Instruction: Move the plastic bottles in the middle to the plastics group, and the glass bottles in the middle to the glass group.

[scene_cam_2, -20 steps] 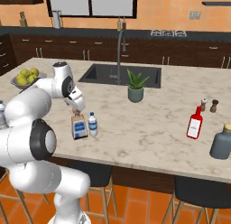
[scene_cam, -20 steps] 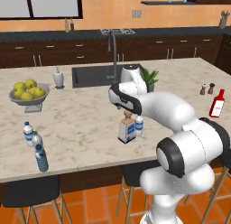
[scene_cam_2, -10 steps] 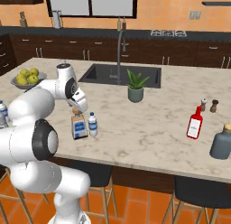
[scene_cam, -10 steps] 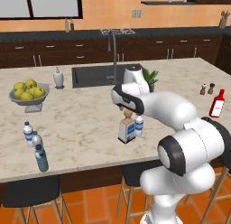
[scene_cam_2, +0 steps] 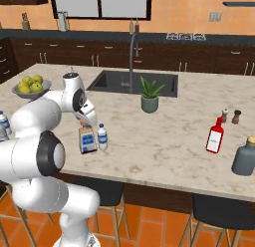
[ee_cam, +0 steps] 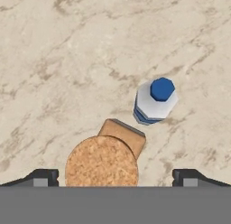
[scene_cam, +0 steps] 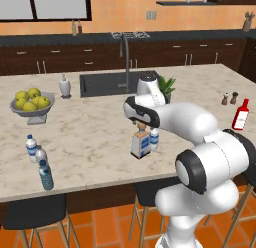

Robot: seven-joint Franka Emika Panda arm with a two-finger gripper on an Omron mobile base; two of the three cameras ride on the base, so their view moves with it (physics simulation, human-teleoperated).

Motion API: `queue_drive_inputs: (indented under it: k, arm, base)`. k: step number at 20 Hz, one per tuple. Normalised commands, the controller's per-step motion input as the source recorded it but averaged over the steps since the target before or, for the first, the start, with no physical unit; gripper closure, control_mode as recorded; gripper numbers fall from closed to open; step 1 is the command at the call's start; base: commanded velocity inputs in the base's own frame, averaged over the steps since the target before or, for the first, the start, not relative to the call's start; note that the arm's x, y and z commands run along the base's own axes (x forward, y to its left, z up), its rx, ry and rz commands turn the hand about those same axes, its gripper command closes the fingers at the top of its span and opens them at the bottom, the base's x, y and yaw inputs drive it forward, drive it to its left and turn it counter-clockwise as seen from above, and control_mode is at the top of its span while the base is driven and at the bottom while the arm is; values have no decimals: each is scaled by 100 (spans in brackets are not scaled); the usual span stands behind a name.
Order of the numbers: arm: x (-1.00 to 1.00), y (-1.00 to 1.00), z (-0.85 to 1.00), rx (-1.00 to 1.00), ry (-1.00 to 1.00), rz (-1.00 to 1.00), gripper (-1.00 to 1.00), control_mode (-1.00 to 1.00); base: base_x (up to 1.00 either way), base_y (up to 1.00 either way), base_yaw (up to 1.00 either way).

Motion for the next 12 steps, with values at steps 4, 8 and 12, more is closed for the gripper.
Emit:
queue_drive_inputs:
  k: [4, 8, 12]
  arm:
    - [0, 0, -13, 0, 0, 0, -100, -100]
    - [0, 0, -8, 0, 1, 0, -100, -100]
    - [0, 0, -9, 0, 1, 0, 100, -100]
  base:
    - [0, 0, 0]
    - [0, 0, 0]
    - [0, 0, 0]
